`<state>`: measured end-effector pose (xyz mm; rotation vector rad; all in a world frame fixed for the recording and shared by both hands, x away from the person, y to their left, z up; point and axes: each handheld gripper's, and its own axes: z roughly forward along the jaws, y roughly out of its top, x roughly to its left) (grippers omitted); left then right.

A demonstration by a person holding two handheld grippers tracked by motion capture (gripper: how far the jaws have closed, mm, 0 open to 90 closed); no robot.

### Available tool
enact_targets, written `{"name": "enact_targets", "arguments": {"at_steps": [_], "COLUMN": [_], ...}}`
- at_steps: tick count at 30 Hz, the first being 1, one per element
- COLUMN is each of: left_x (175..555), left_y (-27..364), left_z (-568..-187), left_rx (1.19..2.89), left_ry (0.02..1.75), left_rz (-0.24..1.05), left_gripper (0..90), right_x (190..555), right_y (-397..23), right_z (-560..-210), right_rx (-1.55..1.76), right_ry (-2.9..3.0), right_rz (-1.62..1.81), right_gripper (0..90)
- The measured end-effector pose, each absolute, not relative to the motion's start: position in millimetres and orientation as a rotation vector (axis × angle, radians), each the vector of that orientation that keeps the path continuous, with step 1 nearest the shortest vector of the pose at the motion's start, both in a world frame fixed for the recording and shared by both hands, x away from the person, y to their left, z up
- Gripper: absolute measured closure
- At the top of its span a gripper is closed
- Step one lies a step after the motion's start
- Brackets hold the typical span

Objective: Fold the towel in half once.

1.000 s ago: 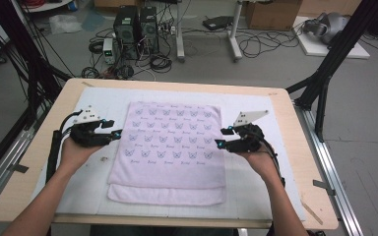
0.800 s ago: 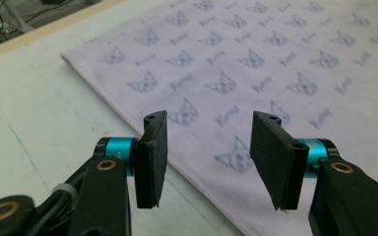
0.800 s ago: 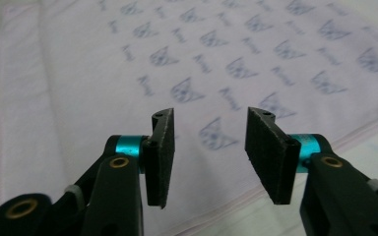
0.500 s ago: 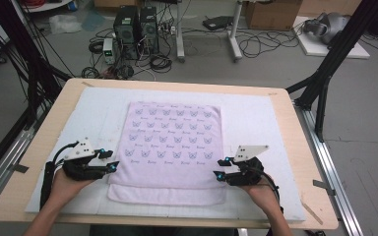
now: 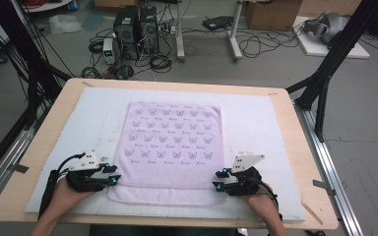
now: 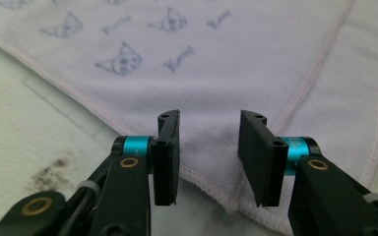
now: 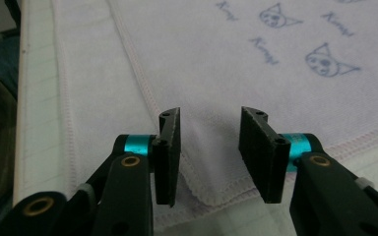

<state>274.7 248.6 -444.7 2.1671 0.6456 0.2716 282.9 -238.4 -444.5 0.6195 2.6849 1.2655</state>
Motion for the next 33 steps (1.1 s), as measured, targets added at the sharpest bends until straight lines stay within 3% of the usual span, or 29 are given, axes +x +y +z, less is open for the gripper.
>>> {"name": "enact_targets", "arguments": {"at_steps": [2,14,33], "left_x": [275,275,273], "left_y": [248,245,248], "left_z": [-445,-445,-439], "left_rx": [2.168,2.179,2.134], "left_ry": [0.639,0.629,0.625], "left_rz": [0.276,0.325,0.358], "left_gripper": [60.2,83.3,87.7], "right_x": [284,285,285], "right_y": [-236,-236,-248], "right_z": [-446,-445,-433], "right_rx": [0.614,0.583,0.602], "right_ry": [2.695,2.705,2.626], "right_rz": [1.243,1.222,1.385], "right_gripper": [64.5,86.3,88.1]}}
